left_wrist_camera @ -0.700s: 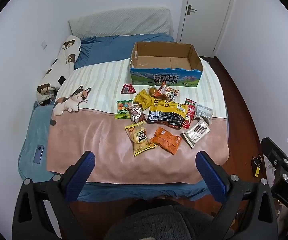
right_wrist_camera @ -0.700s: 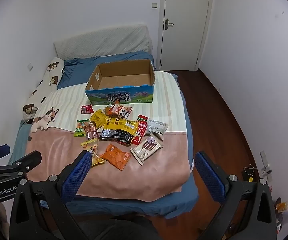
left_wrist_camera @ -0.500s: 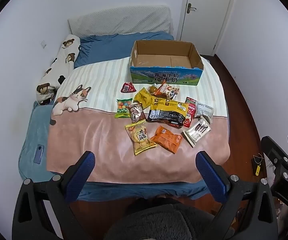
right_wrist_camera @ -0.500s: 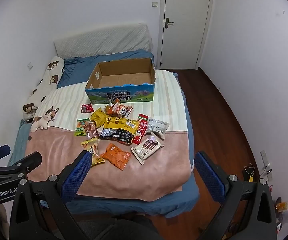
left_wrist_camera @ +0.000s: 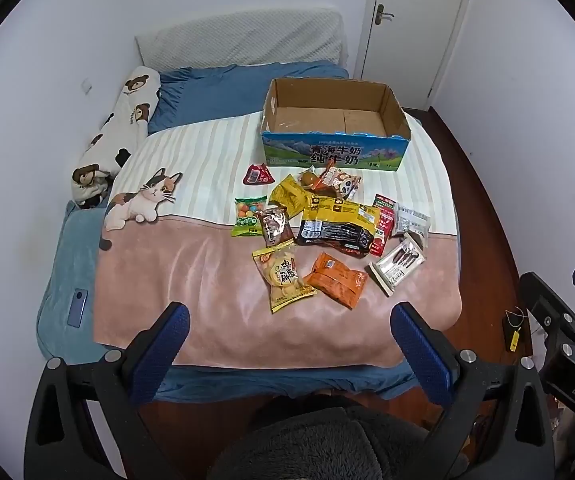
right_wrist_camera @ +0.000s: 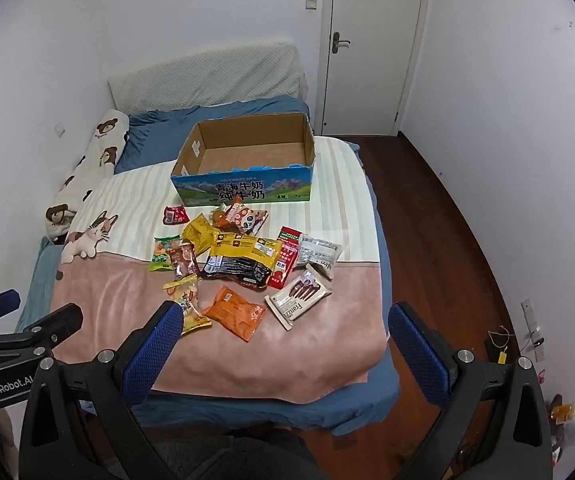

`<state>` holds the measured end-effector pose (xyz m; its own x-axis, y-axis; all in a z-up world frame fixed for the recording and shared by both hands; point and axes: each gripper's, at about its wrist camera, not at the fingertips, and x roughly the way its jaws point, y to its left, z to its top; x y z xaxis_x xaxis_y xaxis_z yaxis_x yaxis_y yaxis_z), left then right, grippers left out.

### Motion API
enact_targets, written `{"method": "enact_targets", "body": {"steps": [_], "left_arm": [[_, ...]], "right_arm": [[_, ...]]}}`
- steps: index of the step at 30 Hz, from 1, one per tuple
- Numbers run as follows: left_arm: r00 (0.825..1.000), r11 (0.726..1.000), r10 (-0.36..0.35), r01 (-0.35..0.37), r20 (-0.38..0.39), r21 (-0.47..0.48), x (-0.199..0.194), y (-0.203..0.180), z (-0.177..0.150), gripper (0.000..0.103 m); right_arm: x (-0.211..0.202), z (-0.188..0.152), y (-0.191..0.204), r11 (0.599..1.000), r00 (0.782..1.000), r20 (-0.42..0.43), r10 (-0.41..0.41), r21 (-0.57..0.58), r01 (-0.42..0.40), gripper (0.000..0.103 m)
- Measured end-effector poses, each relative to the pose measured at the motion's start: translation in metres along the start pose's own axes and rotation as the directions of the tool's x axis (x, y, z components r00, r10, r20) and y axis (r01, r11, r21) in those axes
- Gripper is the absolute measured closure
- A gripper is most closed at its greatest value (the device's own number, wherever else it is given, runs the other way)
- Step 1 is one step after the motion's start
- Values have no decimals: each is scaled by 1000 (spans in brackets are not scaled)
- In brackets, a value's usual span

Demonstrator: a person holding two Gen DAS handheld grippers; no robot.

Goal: Organize snacks

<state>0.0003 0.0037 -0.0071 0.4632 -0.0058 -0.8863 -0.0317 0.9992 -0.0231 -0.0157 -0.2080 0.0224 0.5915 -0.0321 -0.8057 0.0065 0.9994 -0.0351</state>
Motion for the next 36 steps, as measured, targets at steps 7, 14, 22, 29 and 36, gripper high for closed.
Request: {"method": "enact_targets", "body": {"steps": [7,14,22,29,36], "left_arm": [[1000,1000,0,0,-1,0,4,3,2,0],[1000,1000,-2,2,-2,0,4,3,3,0],[1000,1000,0,0,-4,2,12,7,8,0],[1000,1000,-2,2,-2,3,13,7,9,0],[1000,1000,-5,5,-3,1,14,8,10,0]], "right_arm": [[11,1,6,1000,1000,-3,-3,6,3,0],[9,2,4,1000,1000,-4,-2,7,2,0],[10,3,5,1000,1000,-2,-3,8,3,0],[11,3,5,1000,1000,1,-4,11,4,0],[13,3,4,1000,1000,5,-6,13,6,0]]}}
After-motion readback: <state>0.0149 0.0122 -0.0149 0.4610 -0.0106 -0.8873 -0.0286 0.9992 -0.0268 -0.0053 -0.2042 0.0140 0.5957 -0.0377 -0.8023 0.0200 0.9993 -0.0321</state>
